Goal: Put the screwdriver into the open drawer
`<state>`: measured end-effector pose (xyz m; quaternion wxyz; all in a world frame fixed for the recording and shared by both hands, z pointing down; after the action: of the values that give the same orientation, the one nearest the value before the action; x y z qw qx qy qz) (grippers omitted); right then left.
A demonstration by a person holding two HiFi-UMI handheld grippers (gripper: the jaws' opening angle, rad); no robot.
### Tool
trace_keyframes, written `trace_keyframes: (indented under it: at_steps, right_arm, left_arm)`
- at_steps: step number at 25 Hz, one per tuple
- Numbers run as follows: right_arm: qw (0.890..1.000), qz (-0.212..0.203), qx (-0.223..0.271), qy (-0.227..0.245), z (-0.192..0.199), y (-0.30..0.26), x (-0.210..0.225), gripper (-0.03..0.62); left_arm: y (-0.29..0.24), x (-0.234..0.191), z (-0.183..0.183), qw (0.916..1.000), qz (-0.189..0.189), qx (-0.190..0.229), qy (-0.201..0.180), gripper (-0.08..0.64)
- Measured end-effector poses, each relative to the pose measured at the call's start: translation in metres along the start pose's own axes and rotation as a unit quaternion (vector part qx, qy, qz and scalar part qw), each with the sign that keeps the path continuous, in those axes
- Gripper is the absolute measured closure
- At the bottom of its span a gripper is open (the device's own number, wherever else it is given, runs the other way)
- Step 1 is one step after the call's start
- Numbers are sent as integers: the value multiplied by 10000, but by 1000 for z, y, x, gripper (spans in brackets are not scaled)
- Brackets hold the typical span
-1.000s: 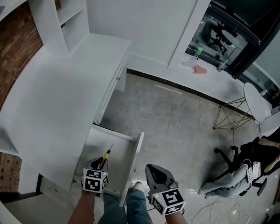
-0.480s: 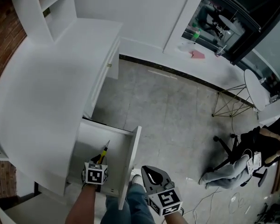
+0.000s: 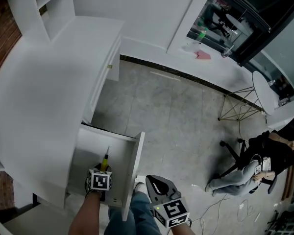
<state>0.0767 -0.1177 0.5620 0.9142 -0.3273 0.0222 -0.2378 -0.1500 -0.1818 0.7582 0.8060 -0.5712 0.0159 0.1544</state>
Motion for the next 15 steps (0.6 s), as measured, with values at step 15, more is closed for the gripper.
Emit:
trace_keyframes:
  at_steps: [15]
  right_arm:
    - [9978,341,522,233,-51,35,16,581]
  left_arm:
    - [99,18,-20,9945,258,1017,29,313]
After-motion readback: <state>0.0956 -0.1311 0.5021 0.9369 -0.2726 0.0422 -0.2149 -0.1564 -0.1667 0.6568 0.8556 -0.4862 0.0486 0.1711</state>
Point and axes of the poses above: the fingertips, and each gripper's own axes: y backward along the fingers, x to its right, z out of its underside, the point moved 9 cm from there along y, backward along the fingers, and after that the axes turned 6 degrees about y, right-handed, at the moved point
